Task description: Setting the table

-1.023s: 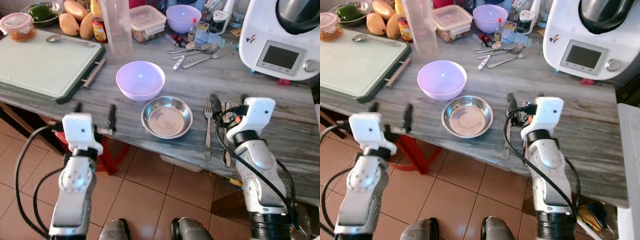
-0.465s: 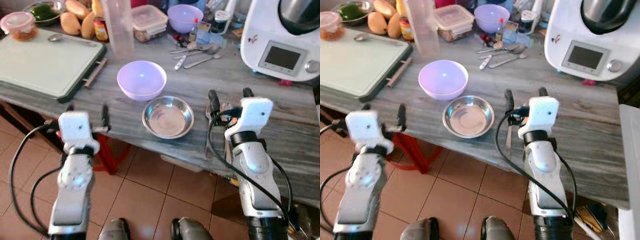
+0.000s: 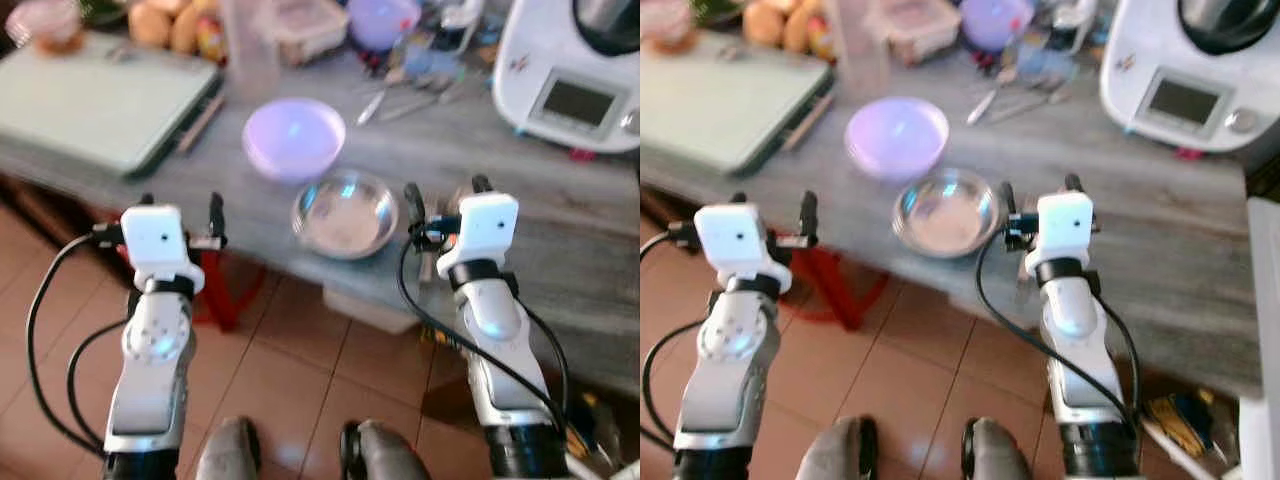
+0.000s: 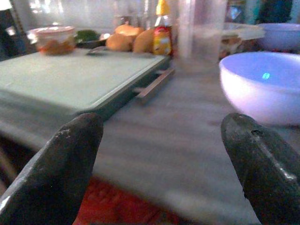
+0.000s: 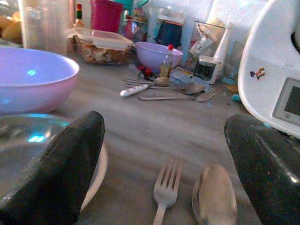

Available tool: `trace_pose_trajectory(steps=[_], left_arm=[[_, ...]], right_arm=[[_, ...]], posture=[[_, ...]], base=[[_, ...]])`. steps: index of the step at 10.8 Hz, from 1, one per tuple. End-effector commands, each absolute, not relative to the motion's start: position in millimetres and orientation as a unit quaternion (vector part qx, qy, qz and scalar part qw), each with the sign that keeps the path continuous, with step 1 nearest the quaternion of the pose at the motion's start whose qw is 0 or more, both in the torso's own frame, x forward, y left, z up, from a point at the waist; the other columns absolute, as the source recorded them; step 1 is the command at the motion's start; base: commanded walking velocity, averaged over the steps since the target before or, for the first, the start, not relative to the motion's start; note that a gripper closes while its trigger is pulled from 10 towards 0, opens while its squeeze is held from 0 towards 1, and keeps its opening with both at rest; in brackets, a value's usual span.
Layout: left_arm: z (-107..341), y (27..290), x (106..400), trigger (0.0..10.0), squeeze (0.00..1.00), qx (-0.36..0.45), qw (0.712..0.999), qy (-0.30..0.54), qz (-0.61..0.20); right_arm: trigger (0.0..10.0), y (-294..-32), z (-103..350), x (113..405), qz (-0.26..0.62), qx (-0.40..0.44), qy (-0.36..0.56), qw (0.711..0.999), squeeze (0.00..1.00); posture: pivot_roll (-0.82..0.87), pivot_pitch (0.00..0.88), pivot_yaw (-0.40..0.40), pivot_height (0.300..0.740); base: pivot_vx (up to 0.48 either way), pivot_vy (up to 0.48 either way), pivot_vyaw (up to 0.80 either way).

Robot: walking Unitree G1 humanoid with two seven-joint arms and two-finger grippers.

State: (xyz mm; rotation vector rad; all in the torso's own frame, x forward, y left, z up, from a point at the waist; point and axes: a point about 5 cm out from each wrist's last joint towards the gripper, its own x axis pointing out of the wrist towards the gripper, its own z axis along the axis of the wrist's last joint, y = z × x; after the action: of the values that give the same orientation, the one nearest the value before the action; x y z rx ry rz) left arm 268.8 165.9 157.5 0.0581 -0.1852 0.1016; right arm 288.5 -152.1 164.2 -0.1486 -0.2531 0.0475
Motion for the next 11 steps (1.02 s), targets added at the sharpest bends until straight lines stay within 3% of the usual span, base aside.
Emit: trace_pose_trajectory(steps=[1, 3, 6, 11], left_arm=[[155.1, 169.0, 265.8, 10.0, 0.0, 0.032, 0.994, -0.088, 0.057], [151.8, 170.2, 261.7, 10.0, 0.0, 0.031, 0.994, -0.083, 0.062], [144.2, 166.2, 268.0, 10.0, 0.0, 0.032, 0.995, -0.076, 0.049], [114.3, 158.2, 263.7, 10.0, 0.0, 0.019, 0.999, -0.032, 0.02]], right_arm=[[10.0, -163.9, 165.2, 284.8, 0.001, -0.078, -0.127, 0.989, 0.0], [10.0, -178.1, 164.4, 276.5, -0.041, -0.102, -0.122, 0.986, 0.0], [10.0, -178.9, 162.0, 277.0, -0.034, -0.108, -0.134, 0.984, 0.0], [10.0, -176.5, 130.0, 272.4, -0.017, -0.071, -0.062, 0.995, 0.0]], posture=[[-0.01, 0.154, -0.023, 0.74], [-0.01, 0.129, -0.022, 0.74], [-0.02, 0.084, -0.02, 0.74], [-0.04, 0.062, -0.016, 0.74]], base=[[-0.337, 0.0, 0.0], [-0.336, 0.0, 0.0], [-0.336, 0.0, 0.0], [-0.321, 0.0, 0.0]])
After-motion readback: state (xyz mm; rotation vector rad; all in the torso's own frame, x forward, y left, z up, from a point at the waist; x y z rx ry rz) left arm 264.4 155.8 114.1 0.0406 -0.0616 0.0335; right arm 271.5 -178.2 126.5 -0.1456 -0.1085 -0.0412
